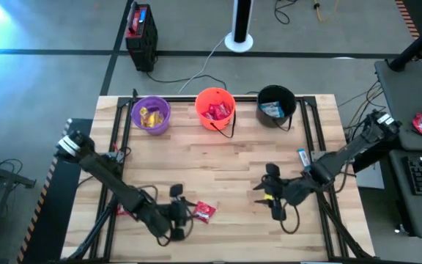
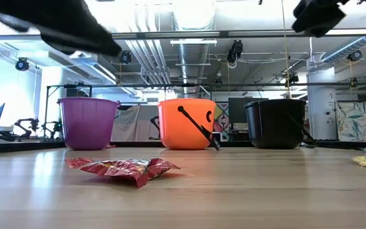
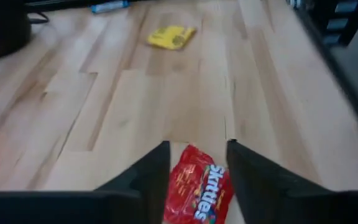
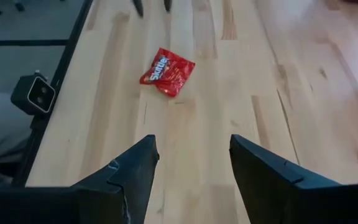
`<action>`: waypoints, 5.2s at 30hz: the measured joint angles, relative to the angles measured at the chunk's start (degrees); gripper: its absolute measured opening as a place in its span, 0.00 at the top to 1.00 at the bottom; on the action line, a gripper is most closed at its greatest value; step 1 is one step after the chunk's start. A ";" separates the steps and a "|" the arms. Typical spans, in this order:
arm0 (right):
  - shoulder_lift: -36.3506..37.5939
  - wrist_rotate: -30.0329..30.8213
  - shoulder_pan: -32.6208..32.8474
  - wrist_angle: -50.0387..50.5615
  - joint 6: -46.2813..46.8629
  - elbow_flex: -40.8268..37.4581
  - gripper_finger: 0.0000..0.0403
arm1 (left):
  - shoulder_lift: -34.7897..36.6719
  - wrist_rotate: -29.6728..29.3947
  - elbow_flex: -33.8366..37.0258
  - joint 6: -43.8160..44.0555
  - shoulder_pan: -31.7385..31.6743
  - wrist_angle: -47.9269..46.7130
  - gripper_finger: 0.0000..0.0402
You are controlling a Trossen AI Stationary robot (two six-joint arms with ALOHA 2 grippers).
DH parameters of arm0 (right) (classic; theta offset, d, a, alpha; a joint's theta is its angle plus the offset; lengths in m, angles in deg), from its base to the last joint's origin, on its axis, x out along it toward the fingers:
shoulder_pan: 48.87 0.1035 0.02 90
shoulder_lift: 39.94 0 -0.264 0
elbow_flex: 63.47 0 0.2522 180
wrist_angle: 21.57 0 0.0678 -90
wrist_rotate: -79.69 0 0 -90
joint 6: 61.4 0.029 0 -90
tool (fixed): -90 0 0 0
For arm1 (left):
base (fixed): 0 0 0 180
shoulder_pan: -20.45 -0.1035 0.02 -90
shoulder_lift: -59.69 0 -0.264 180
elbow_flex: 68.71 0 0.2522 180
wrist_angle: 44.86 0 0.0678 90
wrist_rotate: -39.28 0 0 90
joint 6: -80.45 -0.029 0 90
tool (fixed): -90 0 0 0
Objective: Sort candy by brand, put in halloween buckets
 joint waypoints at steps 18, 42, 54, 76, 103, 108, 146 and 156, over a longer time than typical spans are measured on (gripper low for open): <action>0.00 3.02 2.90 -0.62 0.82 -0.96 0.51 | -17.90 1.64 -6.07 6.77 -0.17 -0.59 0.46; 0.00 3.13 2.88 -1.79 0.69 -1.26 0.51 | -19.80 1.18 -6.03 8.39 -0.39 -1.83 0.98; 0.00 9.40 2.62 -5.64 -3.55 -3.50 0.51 | -6.62 -7.60 -5.88 -5.67 -4.06 -4.95 1.00; 0.00 16.65 1.69 -7.71 -7.49 -3.60 0.51 | 10.80 32.16 -4.64 -41.72 -59.74 -1.04 1.00; 0.00 14.60 -0.27 -4.30 7.03 -3.60 0.51 | 4.93 38.71 -11.60 -45.63 -64.23 -6.99 0.62; 0.12 12.69 -1.06 3.08 16.04 -3.60 0.51 | 9.09 38.83 -11.36 -41.91 -60.61 -12.89 0.62; -14.64 -24.04 -8.64 27.34 48.66 -2.22 0.45 | 23.90 16.90 -10.86 -15.95 -30.73 -37.11 0.62; -22.18 -24.08 -8.62 23.88 43.71 -1.89 0.48 | 23.92 15.88 -10.86 -14.93 -27.33 -37.19 0.62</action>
